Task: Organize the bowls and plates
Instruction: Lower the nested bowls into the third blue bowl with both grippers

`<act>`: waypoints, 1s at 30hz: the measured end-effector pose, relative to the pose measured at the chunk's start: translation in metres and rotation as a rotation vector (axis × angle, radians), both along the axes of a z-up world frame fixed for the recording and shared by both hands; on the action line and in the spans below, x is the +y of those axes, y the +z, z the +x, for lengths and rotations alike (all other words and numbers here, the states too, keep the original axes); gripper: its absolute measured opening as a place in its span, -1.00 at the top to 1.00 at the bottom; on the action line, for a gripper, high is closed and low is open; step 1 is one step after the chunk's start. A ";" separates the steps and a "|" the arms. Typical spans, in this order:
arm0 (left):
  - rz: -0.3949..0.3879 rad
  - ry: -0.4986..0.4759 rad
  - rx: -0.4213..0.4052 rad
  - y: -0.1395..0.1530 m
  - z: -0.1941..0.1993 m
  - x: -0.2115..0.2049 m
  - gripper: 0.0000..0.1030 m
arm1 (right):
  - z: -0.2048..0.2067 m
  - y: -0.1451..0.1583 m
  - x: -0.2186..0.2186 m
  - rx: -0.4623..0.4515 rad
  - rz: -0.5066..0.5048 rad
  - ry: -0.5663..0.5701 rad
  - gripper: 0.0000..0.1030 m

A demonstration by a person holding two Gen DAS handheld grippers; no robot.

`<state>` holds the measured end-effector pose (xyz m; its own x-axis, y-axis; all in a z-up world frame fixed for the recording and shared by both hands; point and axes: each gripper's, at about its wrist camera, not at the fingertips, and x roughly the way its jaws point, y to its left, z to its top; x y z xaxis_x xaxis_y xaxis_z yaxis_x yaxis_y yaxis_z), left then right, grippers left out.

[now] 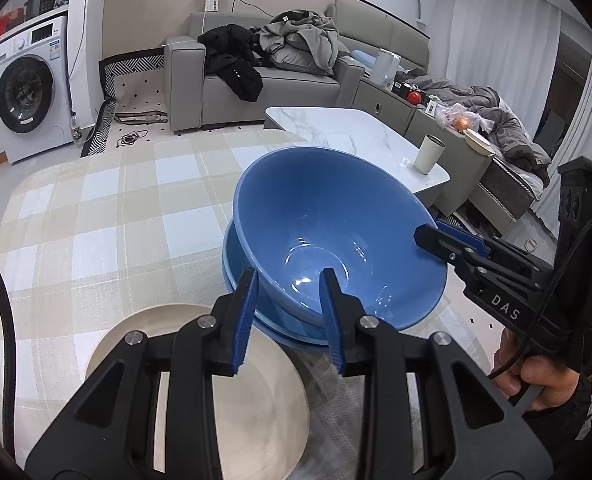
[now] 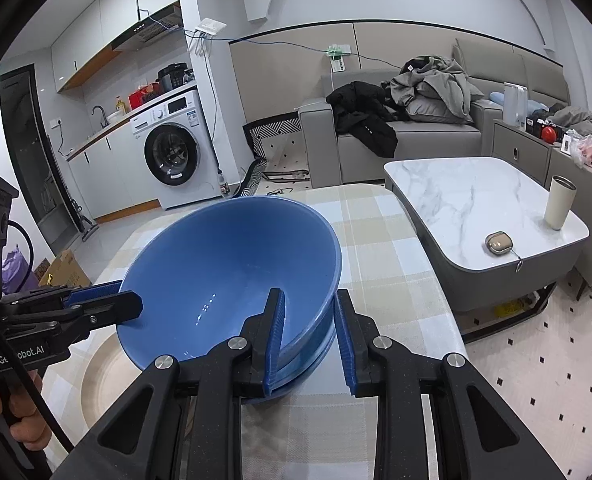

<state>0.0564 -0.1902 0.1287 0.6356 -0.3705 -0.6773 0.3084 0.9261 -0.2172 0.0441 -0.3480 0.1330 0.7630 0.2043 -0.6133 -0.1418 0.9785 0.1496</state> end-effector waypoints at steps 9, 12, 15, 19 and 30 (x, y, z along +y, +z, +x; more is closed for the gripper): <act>0.031 0.005 0.016 -0.021 0.011 -0.002 0.47 | 0.003 -0.006 0.005 0.007 -0.019 -0.004 0.50; 0.042 0.010 0.020 -0.026 0.015 -0.002 0.47 | 0.003 -0.010 0.008 0.011 -0.029 -0.002 0.50; 0.046 0.011 0.025 -0.030 0.018 -0.002 0.47 | 0.003 -0.014 0.009 0.020 -0.031 -0.002 0.50; 0.073 0.020 0.018 -0.037 0.022 -0.003 0.47 | 0.004 -0.017 0.014 0.027 -0.046 0.003 0.50; 0.114 0.029 0.016 -0.047 0.029 -0.004 0.46 | 0.006 -0.025 0.022 0.032 -0.098 -0.002 0.50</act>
<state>0.0857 -0.1942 0.0816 0.6335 -0.2722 -0.7243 0.2781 0.9536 -0.1152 0.0504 -0.3263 0.1079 0.7430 0.1407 -0.6543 -0.1362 0.9890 0.0580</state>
